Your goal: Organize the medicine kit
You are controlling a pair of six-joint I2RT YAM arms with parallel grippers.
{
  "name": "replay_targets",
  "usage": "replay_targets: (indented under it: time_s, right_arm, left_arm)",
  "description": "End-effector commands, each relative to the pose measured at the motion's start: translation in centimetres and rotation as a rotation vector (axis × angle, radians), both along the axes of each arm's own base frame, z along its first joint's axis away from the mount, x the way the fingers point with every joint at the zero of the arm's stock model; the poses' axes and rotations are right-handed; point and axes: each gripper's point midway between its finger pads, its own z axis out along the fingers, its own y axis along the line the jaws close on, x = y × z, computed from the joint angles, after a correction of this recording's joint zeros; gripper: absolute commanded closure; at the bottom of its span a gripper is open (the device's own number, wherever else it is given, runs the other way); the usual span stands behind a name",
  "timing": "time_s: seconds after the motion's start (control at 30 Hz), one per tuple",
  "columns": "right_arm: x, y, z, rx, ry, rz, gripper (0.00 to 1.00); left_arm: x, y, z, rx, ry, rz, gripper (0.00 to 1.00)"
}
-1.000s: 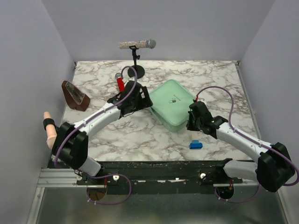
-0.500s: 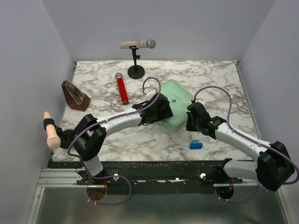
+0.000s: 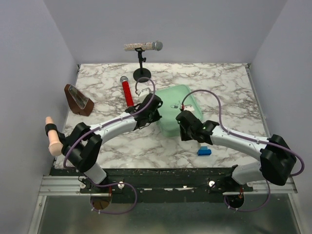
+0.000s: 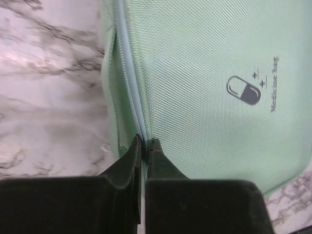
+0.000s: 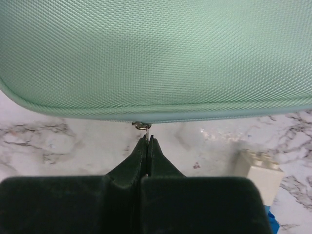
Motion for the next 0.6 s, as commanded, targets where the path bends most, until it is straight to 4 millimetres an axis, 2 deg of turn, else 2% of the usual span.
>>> replay_targets:
  time_s: [0.0,0.17,0.3,0.47,0.57]
  right_arm:
    - [-0.7,-0.4,-0.2,-0.052,0.032,-0.013,0.99]
    - [-1.1,-4.5,-1.2,-0.078,0.05,-0.124,0.99]
    - [0.1,-7.1,-1.3,-0.034,0.044,-0.221,0.99]
    - [1.9,-8.8,-0.9,-0.029,0.033,-0.283,0.99]
    - [2.9,-9.7,-1.3,-0.025,0.046,-0.325,0.99]
  left_arm:
    - [0.6,7.9,-3.4,0.191,0.043,0.069,1.0]
    - [1.7,10.7,-4.4,0.242,0.075,0.087,1.0]
    - [2.1,11.8,-4.7,0.272,0.073,0.086,1.0]
    - [2.8,12.5,-5.3,0.306,0.083,0.073,1.0]
    - [2.7,12.7,-5.8,0.323,0.088,0.07,1.0]
